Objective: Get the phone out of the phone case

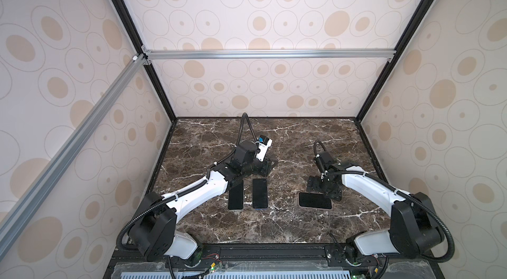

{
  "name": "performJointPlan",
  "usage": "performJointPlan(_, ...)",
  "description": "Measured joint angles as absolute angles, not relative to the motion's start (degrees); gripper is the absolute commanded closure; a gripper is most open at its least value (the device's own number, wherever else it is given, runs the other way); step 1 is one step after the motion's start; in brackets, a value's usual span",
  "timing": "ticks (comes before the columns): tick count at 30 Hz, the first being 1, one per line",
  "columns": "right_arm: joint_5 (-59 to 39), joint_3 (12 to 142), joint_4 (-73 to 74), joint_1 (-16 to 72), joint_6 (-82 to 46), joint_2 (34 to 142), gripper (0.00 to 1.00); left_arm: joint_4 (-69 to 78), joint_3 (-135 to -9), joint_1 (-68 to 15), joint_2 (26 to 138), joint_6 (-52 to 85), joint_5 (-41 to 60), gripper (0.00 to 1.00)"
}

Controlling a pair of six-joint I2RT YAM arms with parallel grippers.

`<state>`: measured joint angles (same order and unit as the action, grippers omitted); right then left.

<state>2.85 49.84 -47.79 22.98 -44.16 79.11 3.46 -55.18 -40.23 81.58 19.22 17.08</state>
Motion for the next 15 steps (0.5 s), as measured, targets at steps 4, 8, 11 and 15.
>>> performJointPlan(4,5.0,44.9,-48.6,25.7,-51.9,73.0,0.00,5.8,-54.6,-41.1,81.4,19.0,17.1,0.59)
performJointPlan(8,3.5,38.6,-46.5,25.7,-56.5,68.8,0.00,7.6,-54.4,-43.0,81.4,17.8,16.8,0.56)
performJointPlan(11,1.8,36.3,-44.0,25.7,-58.3,68.0,0.00,9.6,-53.5,-44.6,80.9,17.0,16.3,0.51)
performJointPlan(15,-0.6,34.5,-39.2,25.5,-59.8,67.7,0.00,11.9,-51.3,-45.1,78.9,16.6,15.1,0.47)
